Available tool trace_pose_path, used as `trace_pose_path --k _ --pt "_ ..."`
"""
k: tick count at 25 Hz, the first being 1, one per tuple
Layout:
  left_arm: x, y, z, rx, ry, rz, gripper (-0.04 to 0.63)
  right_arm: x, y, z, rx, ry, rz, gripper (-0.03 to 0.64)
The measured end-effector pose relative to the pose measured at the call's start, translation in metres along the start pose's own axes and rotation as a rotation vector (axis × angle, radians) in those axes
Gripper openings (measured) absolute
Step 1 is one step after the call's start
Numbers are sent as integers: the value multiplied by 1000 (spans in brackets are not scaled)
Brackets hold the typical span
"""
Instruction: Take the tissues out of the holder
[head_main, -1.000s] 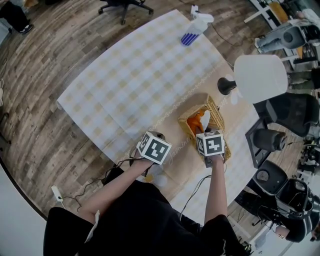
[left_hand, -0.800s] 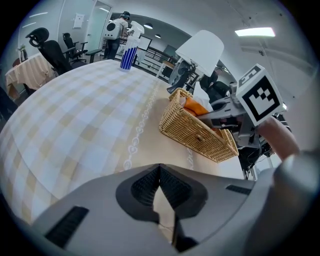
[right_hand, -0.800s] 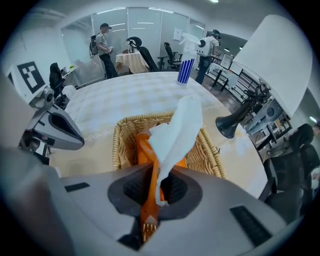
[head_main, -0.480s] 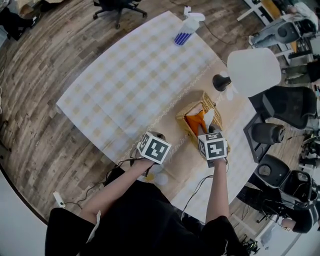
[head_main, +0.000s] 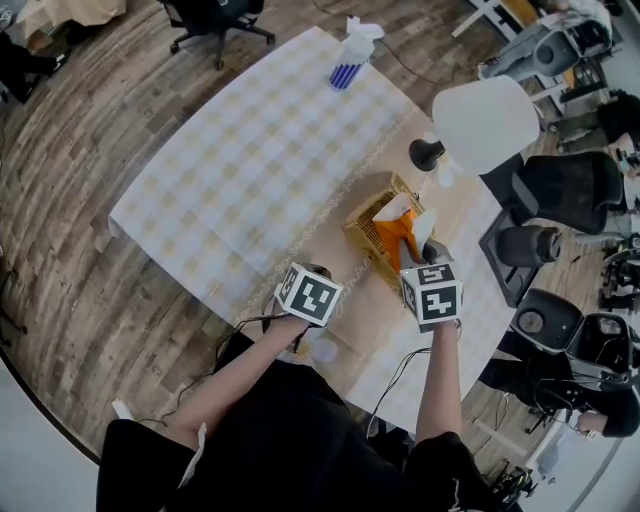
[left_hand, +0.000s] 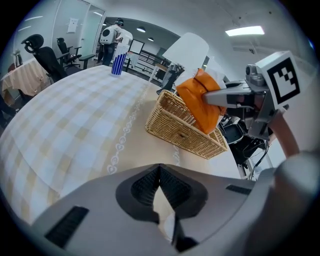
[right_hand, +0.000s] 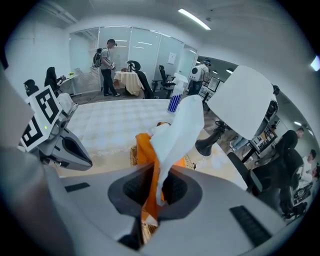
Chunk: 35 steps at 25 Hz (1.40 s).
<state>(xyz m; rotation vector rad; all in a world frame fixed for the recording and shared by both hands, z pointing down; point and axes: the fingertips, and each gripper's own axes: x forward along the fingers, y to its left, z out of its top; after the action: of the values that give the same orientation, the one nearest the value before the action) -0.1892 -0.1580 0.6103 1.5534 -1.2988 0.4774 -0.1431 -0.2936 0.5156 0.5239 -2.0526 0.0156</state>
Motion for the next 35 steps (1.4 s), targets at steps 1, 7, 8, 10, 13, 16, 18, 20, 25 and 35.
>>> trace_pose_path --k 1,7,8,10,13,16,18,20,25,35 --pt "-1 -2 -1 1 0 -2 0 -4 0 1 2 -11 -5 31" --pt "-1 -16 -6 33 13 -17 0 -25 1 2 31 -57 -19 31" --pt "-1 -19 -5 38 13 -19 0 -28 1 1 36 -61 -22 31" --pt "-1 -23 -3 49 13 -25 0 -34 0 -1 57 -74 -35 31" --pt "3 -31 -3 75 22 -37 0 -41 -5 -6 102 -92 -56 31" --pt "7 -38 -3 94 34 -50 0 -49 -9 -14 132 -92 -71 31" --pt "9 -41 -1 109 41 -57 0 -54 -13 -20 154 -90 -86 31" --pt "12 -44 0 129 50 -63 0 -58 -17 -29 188 -86 -103 31" --pt "18 -57 0 159 69 -76 0 -63 -28 -52 245 -67 -123 31" --pt "31 -85 -13 267 141 -124 0 -81 -41 -100 359 -28 -186 31"
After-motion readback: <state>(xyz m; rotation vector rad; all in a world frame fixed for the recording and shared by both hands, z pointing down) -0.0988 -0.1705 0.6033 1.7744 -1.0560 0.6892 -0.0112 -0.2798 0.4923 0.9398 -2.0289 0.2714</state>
